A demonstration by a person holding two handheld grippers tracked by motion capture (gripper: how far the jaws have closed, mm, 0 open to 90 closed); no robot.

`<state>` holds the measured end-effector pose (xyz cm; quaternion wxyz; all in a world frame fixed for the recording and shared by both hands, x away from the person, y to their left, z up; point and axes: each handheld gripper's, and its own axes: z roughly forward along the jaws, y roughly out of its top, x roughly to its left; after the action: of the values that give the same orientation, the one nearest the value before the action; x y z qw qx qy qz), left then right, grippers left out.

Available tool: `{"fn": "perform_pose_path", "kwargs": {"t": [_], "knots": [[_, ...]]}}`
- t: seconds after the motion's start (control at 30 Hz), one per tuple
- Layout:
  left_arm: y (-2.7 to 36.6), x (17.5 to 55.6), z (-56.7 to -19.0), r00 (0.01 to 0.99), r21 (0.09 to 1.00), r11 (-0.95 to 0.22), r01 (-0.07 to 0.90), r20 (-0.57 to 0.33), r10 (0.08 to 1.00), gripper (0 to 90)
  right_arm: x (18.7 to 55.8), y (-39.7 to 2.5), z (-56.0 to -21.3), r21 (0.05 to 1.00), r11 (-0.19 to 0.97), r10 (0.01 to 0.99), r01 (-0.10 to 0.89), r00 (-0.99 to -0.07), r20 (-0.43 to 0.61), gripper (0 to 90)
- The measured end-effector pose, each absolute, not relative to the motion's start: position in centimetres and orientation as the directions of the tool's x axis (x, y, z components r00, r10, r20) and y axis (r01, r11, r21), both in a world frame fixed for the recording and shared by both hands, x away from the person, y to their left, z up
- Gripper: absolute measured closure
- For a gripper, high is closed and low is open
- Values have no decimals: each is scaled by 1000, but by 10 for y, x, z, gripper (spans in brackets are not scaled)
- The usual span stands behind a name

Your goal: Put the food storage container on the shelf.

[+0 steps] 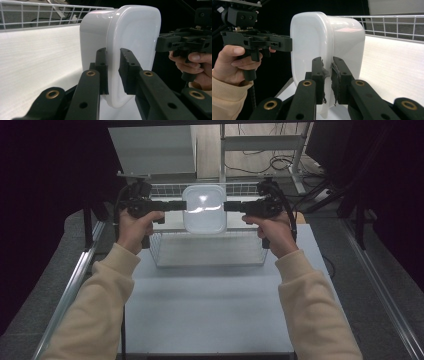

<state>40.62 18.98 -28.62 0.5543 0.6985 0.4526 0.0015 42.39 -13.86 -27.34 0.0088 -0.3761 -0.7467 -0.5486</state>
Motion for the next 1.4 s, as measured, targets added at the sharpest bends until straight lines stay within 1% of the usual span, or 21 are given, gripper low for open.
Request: {"fn": "perform_pose_path", "kwargs": {"t": [0.17,0.4,0.6,0.73,0.9,0.97,1.03,1.17,1.2,1.23,1.27,1.3,1.33,1.37,1.4], "knots": [[191,417,-290,583,766,35,642,-517,627,780,438,-138,-275,800,115,552,589,-708,441,811],[190,439,-298,549,735,49,676,-546,633,779,460,-135,-282,763,116,573,635,-671,471,805],[192,460,-301,497,676,107,729,-630,597,781,483,-138,-289,703,53,572,709,-599,561,778],[193,479,-307,449,625,130,770,-675,586,755,498,-136,-293,654,39,585,755,-548,598,735],[196,496,-320,384,557,185,810,-741,551,726,516,-133,-302,596,-3,589,803,-480,650,689],[196,497,-322,380,551,185,813,-745,549,719,518,-133,-304,589,-8,588,808,-473,657,682],[197,500,-327,369,540,195,819,-755,542,703,523,-133,-311,555,-38,572,831,-438,694,666],[196,499,-326,372,547,192,815,-747,552,698,524,-133,-312,560,-39,567,827,-444,694,665],[195,499,-325,371,548,188,815,-743,557,658,523,-132,-311,570,-38,575,821,-448,685,654],[194,498,-325,375,551,187,813,-742,555,658,523,-132,-311,570,-38,575,821,-448,685,654],[193,497,-324,384,559,186,808,-738,555,625,522,-131,-310,578,-34,580,816,-454,676,618],[192,495,-322,389,568,191,801,-735,556,546,518,-129,-307,593,-42,575,804,-466,673,502],[191,489,-318,401,597,202,777,-716,572,504,515,-128,-305,610,-44,582,791,-476,660,469],[191,489,-318,401,597,202,777,-716,572,464,515,-128,-305,610,-44,582,791,-476,660,469],[190,485,-315,408,611,195,767,-700,587,464,512,-128,-302,629,-43,588,776,-490,644,446]]}}
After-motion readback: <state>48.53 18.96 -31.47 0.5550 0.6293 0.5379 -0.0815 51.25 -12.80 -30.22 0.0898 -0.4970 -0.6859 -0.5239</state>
